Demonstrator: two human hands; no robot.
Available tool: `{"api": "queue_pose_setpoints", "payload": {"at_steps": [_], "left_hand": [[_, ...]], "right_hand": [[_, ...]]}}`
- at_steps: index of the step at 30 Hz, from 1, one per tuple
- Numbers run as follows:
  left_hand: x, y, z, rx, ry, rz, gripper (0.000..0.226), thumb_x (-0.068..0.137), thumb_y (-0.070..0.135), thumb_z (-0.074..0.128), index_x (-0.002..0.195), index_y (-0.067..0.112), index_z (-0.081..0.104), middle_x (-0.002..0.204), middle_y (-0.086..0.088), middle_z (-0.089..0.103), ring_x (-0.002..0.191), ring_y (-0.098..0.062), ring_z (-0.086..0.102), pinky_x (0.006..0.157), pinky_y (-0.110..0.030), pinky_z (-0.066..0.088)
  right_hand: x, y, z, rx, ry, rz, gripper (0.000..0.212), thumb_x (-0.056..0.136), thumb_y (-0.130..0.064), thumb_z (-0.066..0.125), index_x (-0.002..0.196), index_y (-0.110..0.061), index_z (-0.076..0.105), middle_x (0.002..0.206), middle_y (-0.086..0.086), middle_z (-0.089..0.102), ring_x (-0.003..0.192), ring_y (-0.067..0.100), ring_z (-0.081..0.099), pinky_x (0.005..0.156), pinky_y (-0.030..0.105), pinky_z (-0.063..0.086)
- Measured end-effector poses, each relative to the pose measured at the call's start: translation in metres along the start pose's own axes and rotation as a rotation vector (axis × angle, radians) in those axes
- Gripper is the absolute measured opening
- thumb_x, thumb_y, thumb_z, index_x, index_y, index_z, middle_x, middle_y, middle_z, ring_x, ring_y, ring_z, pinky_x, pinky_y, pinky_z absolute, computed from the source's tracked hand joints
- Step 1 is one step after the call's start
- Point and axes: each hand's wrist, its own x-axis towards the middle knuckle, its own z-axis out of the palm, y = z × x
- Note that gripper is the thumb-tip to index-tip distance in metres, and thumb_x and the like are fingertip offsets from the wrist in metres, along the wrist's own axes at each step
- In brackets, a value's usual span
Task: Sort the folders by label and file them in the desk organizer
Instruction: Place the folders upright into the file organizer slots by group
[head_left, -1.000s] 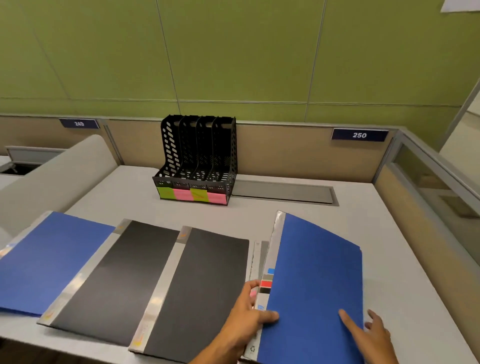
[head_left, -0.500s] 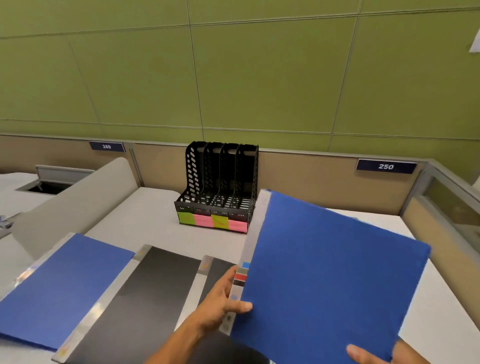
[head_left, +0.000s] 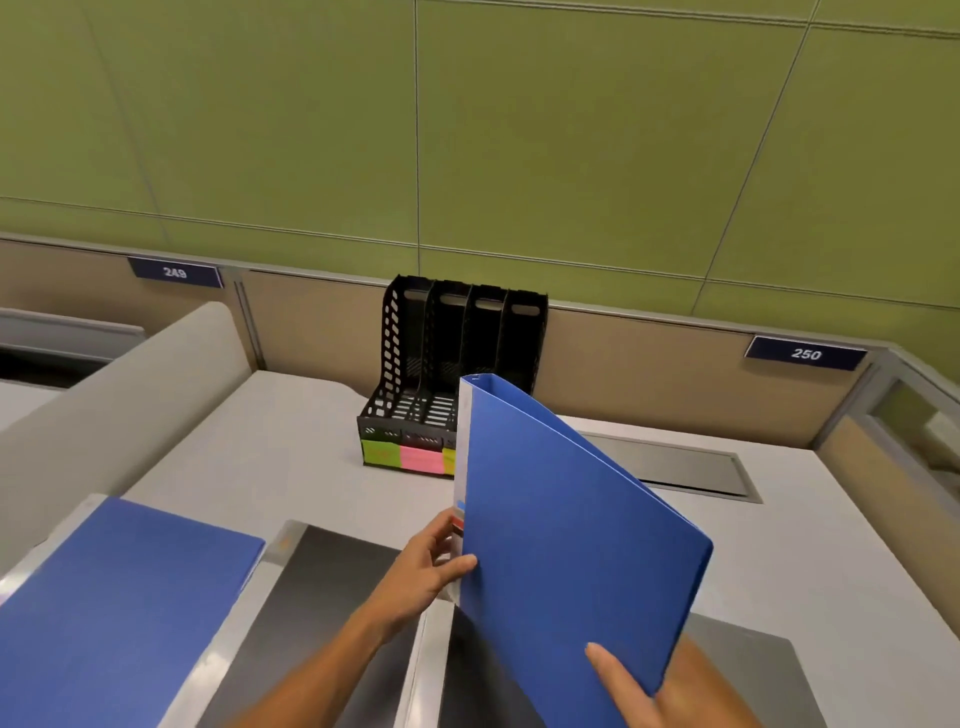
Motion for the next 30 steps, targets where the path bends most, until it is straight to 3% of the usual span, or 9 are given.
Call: {"api": "queue_pose_setpoints", "payload": {"at_steps": [1, 3, 6, 9, 13, 18, 22, 27, 30], "left_hand": [[0.004, -0.005, -0.004, 0.029, 0.004, -0.005, 0.044, 0.096, 0.022, 0.066, 0.135, 0.04, 0.054, 0.137, 0.013, 0.061, 0.131, -0.013, 0.055, 0.11, -0.034, 0.046], [0.012, -0.017, -0.013, 0.185, 0.058, -0.021, 0.056, 0.094, 0.03, 0.068, 0.144, 0.044, 0.046, 0.147, 0.016, 0.053, 0.137, -0.01, 0.048, 0.112, -0.035, 0.044], [0.025, -0.038, -0.035, 0.622, 0.175, -0.051, 0.07, 0.094, 0.044, 0.065, 0.155, 0.029, 0.033, 0.159, 0.006, 0.038, 0.146, -0.017, 0.037, 0.119, -0.038, 0.035], [0.035, -0.065, -0.055, 1.019, 0.137, -0.163, 0.078, 0.097, 0.056, 0.052, 0.16, 0.022, 0.021, 0.166, -0.003, 0.025, 0.153, -0.028, 0.022, 0.124, -0.043, 0.019], [0.033, -0.108, -0.068, 1.247, 0.005, -0.285, 0.081, 0.098, 0.064, 0.036, 0.161, 0.022, 0.009, 0.17, -0.006, 0.009, 0.156, -0.034, 0.0, 0.125, -0.052, 0.004], [0.04, -0.118, -0.061, 1.151, 0.094, -0.149, 0.067, 0.103, 0.056, 0.03, 0.16, 0.024, 0.018, 0.169, -0.002, 0.016, 0.157, -0.027, 0.005, 0.125, -0.047, 0.004], [0.074, -0.073, -0.045, 0.772, 0.223, 0.079, 0.075, 0.1, 0.061, 0.037, 0.161, 0.023, 0.015, 0.169, 0.003, 0.015, 0.156, -0.016, 0.011, 0.124, -0.029, 0.006], [0.119, -0.012, -0.013, 0.7, 0.175, 0.475, 0.095, 0.091, 0.073, 0.046, 0.162, 0.023, 0.006, 0.168, 0.011, 0.003, 0.154, -0.001, 0.001, 0.121, -0.015, 0.002], [0.14, 0.012, 0.009, 0.667, 0.134, 0.522, 0.09, 0.096, 0.054, 0.058, 0.161, 0.016, 0.009, 0.169, 0.001, 0.017, 0.154, -0.01, 0.017, 0.124, -0.024, 0.019]], "right_hand": [[0.009, 0.001, 0.009, 0.168, 0.029, 0.057, 0.052, 0.084, -0.062, 0.059, 0.118, -0.023, 0.064, 0.105, -0.003, 0.068, 0.096, 0.015, 0.065, 0.086, 0.027, 0.051], [0.023, 0.002, 0.006, 0.111, 0.082, 0.112, 0.052, 0.088, -0.057, 0.06, 0.114, -0.012, 0.066, 0.109, 0.006, 0.069, 0.097, 0.022, 0.066, 0.087, 0.036, 0.054], [0.033, -0.012, 0.008, 0.137, 0.146, 0.115, 0.048, 0.088, -0.054, 0.062, 0.101, -0.008, 0.066, 0.101, 0.007, 0.071, 0.087, 0.023, 0.068, 0.081, 0.042, 0.057], [0.05, -0.016, -0.003, 0.246, 0.254, 0.163, 0.026, 0.089, -0.049, 0.065, 0.084, -0.024, 0.063, 0.089, -0.008, 0.072, 0.078, 0.014, 0.068, 0.076, 0.044, 0.059], [0.07, -0.023, -0.001, 0.353, 0.308, 0.083, 0.008, 0.091, -0.044, 0.065, 0.091, -0.036, 0.061, 0.089, -0.033, 0.067, 0.081, 0.0, 0.067, 0.065, 0.037, 0.061], [0.099, -0.044, -0.004, 0.403, 0.395, -0.004, 0.014, 0.087, -0.046, 0.059, 0.097, -0.036, 0.058, 0.089, -0.032, 0.066, 0.086, -0.006, 0.066, 0.051, 0.01, 0.051], [0.14, -0.065, -0.007, 0.397, 0.463, -0.034, 0.01, 0.097, -0.034, 0.059, 0.106, -0.031, 0.057, 0.098, -0.02, 0.066, 0.084, -0.007, 0.065, 0.058, 0.022, 0.06], [0.199, -0.094, -0.006, 0.322, 0.574, -0.053, 0.013, 0.102, -0.032, 0.054, 0.103, -0.02, 0.058, 0.095, 0.001, 0.069, 0.077, 0.016, 0.068, 0.064, 0.038, 0.061], [0.232, -0.105, -0.003, 0.278, 0.66, -0.072, 0.013, 0.102, -0.027, 0.053, 0.1, -0.018, 0.061, 0.092, 0.003, 0.07, 0.074, 0.011, 0.065, 0.058, 0.017, 0.054]]}}
